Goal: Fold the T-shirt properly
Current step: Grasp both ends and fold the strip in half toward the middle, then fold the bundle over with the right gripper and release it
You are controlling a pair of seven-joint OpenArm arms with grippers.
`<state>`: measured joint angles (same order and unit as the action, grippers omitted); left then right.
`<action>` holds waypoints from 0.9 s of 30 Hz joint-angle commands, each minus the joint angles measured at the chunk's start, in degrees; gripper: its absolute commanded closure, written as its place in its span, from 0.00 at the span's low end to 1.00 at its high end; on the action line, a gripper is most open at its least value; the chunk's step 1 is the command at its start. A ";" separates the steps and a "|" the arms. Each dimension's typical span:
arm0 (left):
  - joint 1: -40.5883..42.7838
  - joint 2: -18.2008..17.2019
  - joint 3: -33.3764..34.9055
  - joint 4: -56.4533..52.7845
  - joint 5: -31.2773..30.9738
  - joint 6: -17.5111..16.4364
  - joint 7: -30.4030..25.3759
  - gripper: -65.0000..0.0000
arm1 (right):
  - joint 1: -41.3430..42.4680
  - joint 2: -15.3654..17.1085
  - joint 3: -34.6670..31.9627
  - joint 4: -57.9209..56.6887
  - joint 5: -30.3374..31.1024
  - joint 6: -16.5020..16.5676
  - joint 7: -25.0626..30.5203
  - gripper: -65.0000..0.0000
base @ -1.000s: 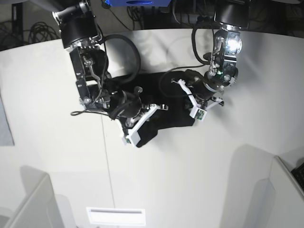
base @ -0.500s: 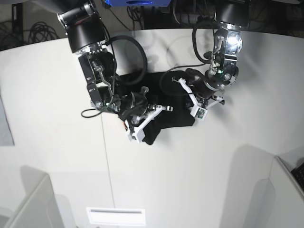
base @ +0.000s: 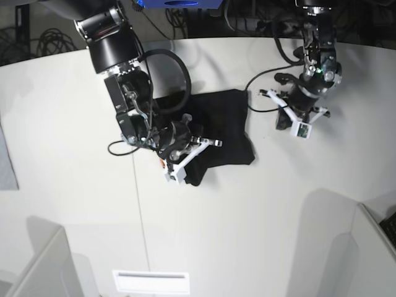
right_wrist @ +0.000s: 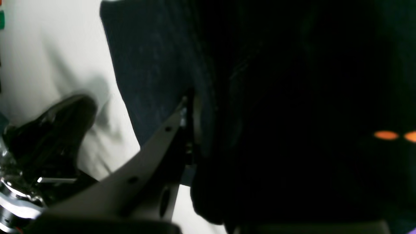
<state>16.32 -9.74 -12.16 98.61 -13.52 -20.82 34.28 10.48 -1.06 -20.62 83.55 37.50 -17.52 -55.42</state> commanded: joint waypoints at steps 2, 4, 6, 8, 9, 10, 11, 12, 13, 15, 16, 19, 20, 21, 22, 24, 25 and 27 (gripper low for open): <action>2.28 -0.86 -3.88 2.80 -0.42 -1.55 -1.01 1.00 | 1.26 -1.09 -0.08 1.07 1.14 -3.18 0.34 1.00; 4.48 -0.86 -8.45 3.33 -0.42 -4.63 -1.01 1.00 | 1.17 -1.27 -0.08 1.07 1.23 -6.53 -0.01 1.00; 6.15 -0.86 -13.38 3.24 -0.42 -7.80 -1.01 1.00 | 1.17 -1.36 -0.08 1.07 1.49 -7.93 -1.33 1.00; 7.38 -0.77 -18.21 3.24 -0.42 -10.52 -1.01 1.00 | 1.17 -1.36 -0.08 1.51 1.49 -7.93 -1.33 1.00; 7.90 -0.77 -20.67 3.24 -0.42 -11.49 -1.01 1.00 | 1.17 -1.36 -0.08 1.59 1.49 -7.93 -1.59 1.00; 8.17 -0.77 -22.52 3.24 -0.42 -12.10 -1.01 1.00 | 1.17 -1.36 -0.08 1.68 1.49 -7.93 -1.68 1.00; 8.34 -0.77 -24.54 3.24 -0.42 -12.54 -1.01 1.00 | 1.17 -1.36 -0.08 2.12 1.49 -8.02 -1.68 0.94; 8.34 -0.86 -26.21 3.15 -0.42 -13.16 -1.01 1.00 | 0.99 -1.36 -0.08 2.56 1.49 -8.02 -1.68 0.87; 8.34 -0.86 -27.79 3.15 -0.42 -14.04 -0.92 1.00 | 0.90 -1.36 -0.08 3.35 1.49 -8.02 -1.68 0.80; 8.26 -0.86 -30.69 3.15 -0.42 -15.80 0.49 1.00 | 0.82 -1.36 -0.08 4.94 1.49 -8.11 -1.68 0.68; 7.99 -0.86 -31.92 3.15 -0.42 -16.59 1.81 1.00 | 0.73 -1.45 -0.08 5.64 1.49 -8.11 -1.68 0.63; 6.94 -0.86 -34.65 3.15 -0.42 -18.79 4.62 1.00 | 0.73 -2.32 -0.17 6.69 1.32 -8.20 -1.94 0.54; 6.67 -0.86 -35.35 3.15 -0.42 -19.18 4.71 1.00 | 0.82 -2.50 -0.17 6.69 1.23 -8.20 -2.65 0.54; 6.58 -0.86 -35.62 3.15 -0.42 -19.18 4.71 1.00 | 0.99 -2.59 -0.17 6.69 1.23 -8.20 -3.00 0.54; 6.58 -0.86 -35.70 3.15 -0.42 -19.18 4.71 1.00 | 1.08 -2.85 -0.17 6.69 1.23 -8.20 -3.09 0.54; 6.50 -0.86 -35.79 3.15 -0.42 -19.18 4.71 1.00 | 1.17 -4.26 -0.26 6.61 1.14 -8.20 -3.35 0.54; 6.41 -0.86 -35.79 3.15 -0.42 -19.18 4.71 1.00 | 1.26 -4.70 -0.26 6.52 1.14 -8.20 -3.35 0.54; 6.32 -0.68 -35.79 3.15 -0.42 -19.18 4.71 1.00 | 1.70 -5.14 -0.61 6.52 1.14 -8.20 -3.35 0.54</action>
<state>22.70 -9.69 -47.55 100.86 -13.32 -39.53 40.10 10.76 -5.67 -21.19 89.14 37.91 -25.74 -59.16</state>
